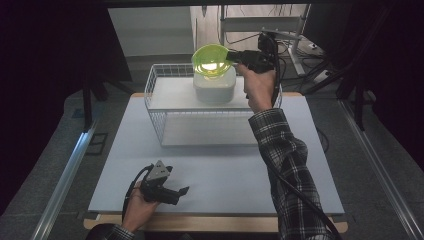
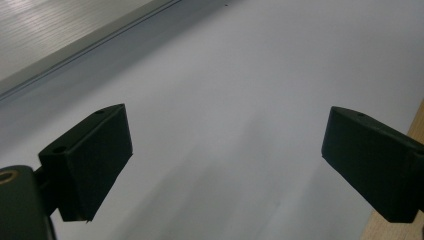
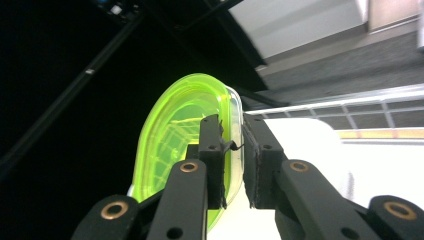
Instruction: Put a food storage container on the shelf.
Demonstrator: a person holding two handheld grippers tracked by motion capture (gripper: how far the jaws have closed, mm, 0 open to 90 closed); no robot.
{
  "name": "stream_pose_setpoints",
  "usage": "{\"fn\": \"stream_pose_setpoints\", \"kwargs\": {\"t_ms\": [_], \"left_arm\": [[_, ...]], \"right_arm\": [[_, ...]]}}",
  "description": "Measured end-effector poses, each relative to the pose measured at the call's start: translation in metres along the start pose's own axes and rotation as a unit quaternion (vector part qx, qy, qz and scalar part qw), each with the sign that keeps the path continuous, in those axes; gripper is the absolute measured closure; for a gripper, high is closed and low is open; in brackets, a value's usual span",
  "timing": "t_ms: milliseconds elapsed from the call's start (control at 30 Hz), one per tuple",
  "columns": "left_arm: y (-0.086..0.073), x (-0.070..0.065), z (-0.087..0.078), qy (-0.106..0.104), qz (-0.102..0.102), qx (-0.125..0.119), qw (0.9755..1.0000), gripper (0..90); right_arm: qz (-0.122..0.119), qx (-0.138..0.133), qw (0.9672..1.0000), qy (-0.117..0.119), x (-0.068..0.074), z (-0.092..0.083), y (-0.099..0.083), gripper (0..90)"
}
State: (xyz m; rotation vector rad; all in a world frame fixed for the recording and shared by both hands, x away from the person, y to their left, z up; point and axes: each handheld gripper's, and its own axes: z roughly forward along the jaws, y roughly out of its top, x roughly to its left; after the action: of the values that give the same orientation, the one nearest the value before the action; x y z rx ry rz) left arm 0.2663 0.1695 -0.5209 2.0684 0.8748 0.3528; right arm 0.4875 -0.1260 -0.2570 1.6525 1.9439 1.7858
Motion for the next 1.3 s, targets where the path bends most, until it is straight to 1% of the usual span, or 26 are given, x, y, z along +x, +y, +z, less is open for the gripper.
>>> {"fn": "stream_pose_setpoints", "kwargs": {"t_ms": [67, 133, 167, 367, 467, 567, 767, 867, 933, 1000, 1167, 1300], "left_arm": [[0.000, 0.000, 0.000, 0.000, 0.001, 0.001, 1.0000, 5.6], [0.000, 0.000, 0.000, 0.000, 0.002, 0.001, 1.0000, 5.6], [0.000, 0.000, 0.000, 0.000, 0.002, 0.001, 1.0000, 5.6], [0.000, -0.001, 0.001, 0.000, 0.004, 0.004, 1.0000, 5.6], [0.000, -0.001, 0.001, 0.001, 0.006, 0.005, 1.0000, 5.6], [0.000, 0.000, 0.001, 0.001, 0.005, 0.004, 1.0000, 5.5], [0.000, -0.001, 0.001, 0.000, 0.004, 0.004, 1.0000, 5.5], [0.000, -0.001, 0.001, -0.001, 0.005, 0.005, 1.0000, 5.5], [0.000, -0.001, 0.002, -0.001, 0.005, 0.006, 1.0000, 5.5], [0.000, -0.001, 0.002, 0.000, 0.004, 0.005, 1.0000, 5.5], [0.000, -0.001, 0.002, 0.000, 0.006, 0.008, 1.0000, 5.5], [0.000, -0.002, 0.003, -0.001, 0.006, 0.008, 0.9999, 5.4]], "right_arm": [[-0.004, 0.001, 0.9999, -0.010, 0.002, 0.001, 0.000, 76.2], [-0.007, -0.001, 0.9996, -0.027, 0.002, 0.002, 0.001, 72.1], [-0.009, -0.002, 0.9994, -0.032, 0.002, 0.002, 0.001, 72.2], [-0.013, -0.001, 0.9991, -0.040, -0.001, 0.001, 0.001, 71.1], [-0.013, 0.000, 0.9993, -0.034, -0.003, 0.001, 0.000, 68.0], [-0.020, -0.002, 0.9994, -0.029, -0.003, 0.001, 0.000, 63.8], [-0.053, 0.001, 0.9982, -0.030, 0.000, -0.001, 0.000, 45.7], [-0.072, 0.004, 0.9971, -0.025, -0.002, -0.002, -0.001, 37.0], [-0.079, 0.004, 0.9967, -0.020, -0.004, -0.004, -0.001, 32.7], [-0.085, 0.003, 0.9963, -0.012, -0.007, -0.006, -0.003, 30.1], [-0.103, 0.006, 0.9946, -0.011, -0.013, -0.012, -0.007, 25.6], [-0.118, 0.009, 0.9929, -0.004, -0.014, -0.016, -0.012, 23.4]]}}
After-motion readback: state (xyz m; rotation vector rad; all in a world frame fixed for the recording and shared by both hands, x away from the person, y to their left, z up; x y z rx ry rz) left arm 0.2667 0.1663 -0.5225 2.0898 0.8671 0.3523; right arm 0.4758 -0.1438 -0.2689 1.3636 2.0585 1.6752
